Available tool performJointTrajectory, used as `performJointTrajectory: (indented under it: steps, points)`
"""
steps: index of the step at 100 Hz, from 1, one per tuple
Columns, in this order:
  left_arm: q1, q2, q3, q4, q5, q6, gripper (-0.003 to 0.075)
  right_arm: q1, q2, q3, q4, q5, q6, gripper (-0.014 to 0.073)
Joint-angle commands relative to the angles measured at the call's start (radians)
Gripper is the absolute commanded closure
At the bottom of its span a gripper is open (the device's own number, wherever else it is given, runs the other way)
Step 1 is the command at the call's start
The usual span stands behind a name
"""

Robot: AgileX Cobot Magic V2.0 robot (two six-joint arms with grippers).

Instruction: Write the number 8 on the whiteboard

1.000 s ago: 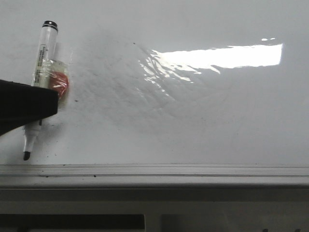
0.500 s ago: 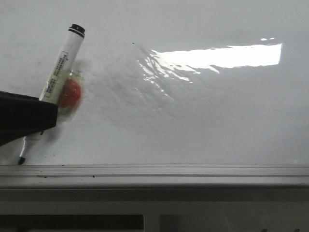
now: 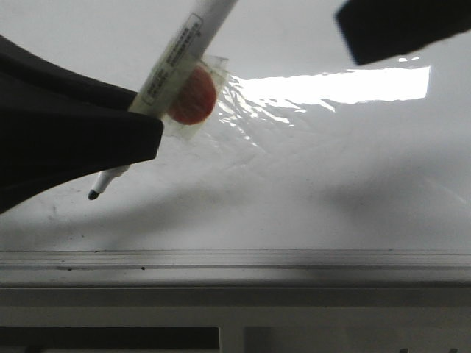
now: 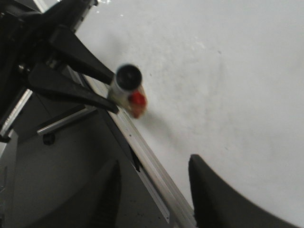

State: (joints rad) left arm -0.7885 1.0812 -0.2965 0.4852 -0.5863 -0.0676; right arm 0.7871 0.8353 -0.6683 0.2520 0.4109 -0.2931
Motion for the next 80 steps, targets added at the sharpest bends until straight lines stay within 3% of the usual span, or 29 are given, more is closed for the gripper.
performJointTrajectory:
  steps: [1, 42, 55, 67, 80]
  points:
    - [-0.003, -0.011, -0.033, 0.010, -0.058, -0.011, 0.0741, 0.038, 0.061, -0.069, 0.024, -0.110, -0.013, 0.0300]
    - [-0.003, -0.011, -0.033, 0.012, -0.053, -0.011, 0.0741, 0.058, 0.259, -0.199, 0.122, -0.105, -0.013, 0.0316]
    - [-0.003, -0.011, -0.033, 0.010, -0.053, -0.011, 0.0736, 0.058, 0.258, -0.199, 0.122, -0.103, -0.013, 0.0491]
    - [-0.003, -0.011, -0.033, 0.010, -0.051, -0.011, 0.0626, 0.058, 0.258, -0.199, 0.122, -0.105, -0.013, 0.0666]
    - [-0.003, -0.011, -0.033, 0.010, -0.051, -0.011, 0.0470, 0.058, 0.258, -0.199, 0.122, -0.106, -0.013, 0.0664]
